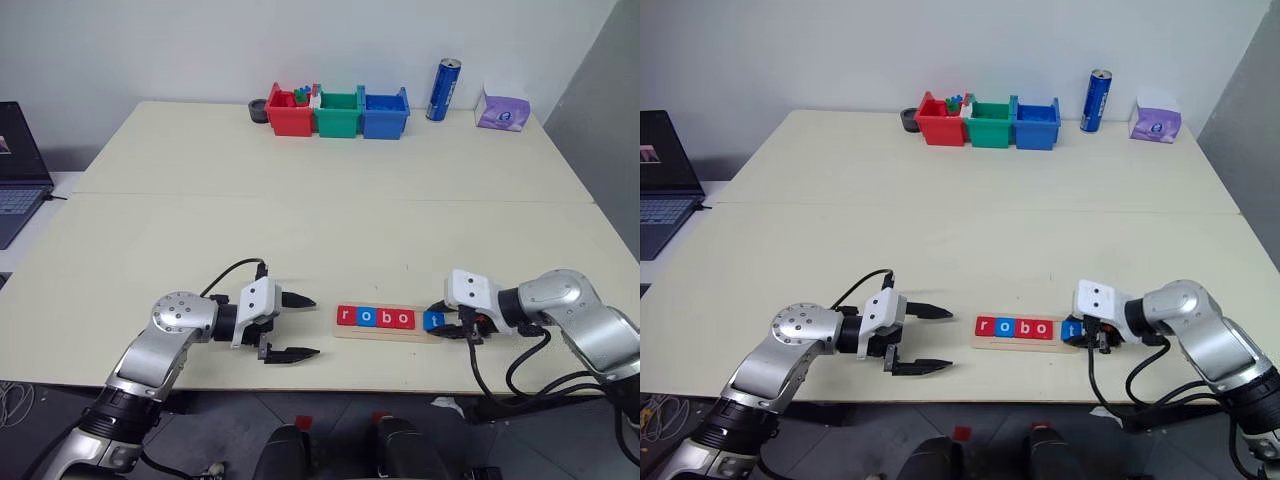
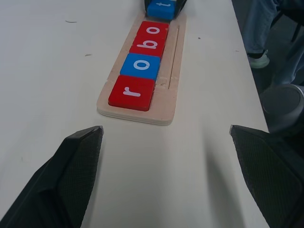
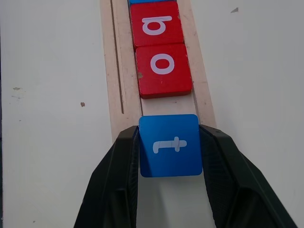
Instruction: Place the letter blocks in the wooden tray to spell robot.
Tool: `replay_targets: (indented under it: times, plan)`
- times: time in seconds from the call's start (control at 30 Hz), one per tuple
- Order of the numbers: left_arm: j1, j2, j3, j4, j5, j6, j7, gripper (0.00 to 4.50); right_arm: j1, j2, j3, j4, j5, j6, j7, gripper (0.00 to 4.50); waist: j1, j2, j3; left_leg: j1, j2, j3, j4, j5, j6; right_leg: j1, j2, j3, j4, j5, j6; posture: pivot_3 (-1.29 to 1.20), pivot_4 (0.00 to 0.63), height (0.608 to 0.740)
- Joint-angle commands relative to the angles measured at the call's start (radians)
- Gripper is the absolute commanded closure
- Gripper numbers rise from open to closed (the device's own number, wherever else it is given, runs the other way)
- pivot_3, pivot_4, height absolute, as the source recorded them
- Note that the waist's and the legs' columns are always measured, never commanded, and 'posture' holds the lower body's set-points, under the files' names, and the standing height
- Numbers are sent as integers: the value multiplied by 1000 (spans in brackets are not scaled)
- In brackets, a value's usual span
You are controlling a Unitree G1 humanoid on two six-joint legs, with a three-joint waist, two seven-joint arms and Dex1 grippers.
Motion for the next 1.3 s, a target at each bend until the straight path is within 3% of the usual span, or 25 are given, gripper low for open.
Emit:
replay_targets:
  times: [0.03,0.97,1.0,1.23,1.3]
  plan:
    - [8,1,12,-35,-6,-9,10,0,-31,10,0,-10,-7,2,9,3039,0,0,0,0,0,0,0,0,0,0,0,0,0,0,0,0,150,740]
    - [5,-5,9,-66,-10,21,28,0,-70,70,27,11,-34,13,7,3039,0,0,0,0,0,0,0,0,0,0,0,0,0,1,-2,0,150,740]
    - [6,-5,9,-66,-10,20,28,0,-71,72,25,11,-34,14,5,2316,-1,0,0,0,0,0,0,0,0,0,0,0,0,1,-2,0,150,740]
    - [5,-5,9,-66,-9,21,29,0,-87,68,-29,-32,17,78,3,19,-1,0,0,0,0,-1,0,0,0,0,0,0,0,1,-2,0,150,740]
    - [6,-4,10,-67,-9,22,30,0,-85,55,-77,-82,65,134,4,19,0,0,0,0,0,-1,0,0,0,0,0,0,0,1,-2,0,150,740]
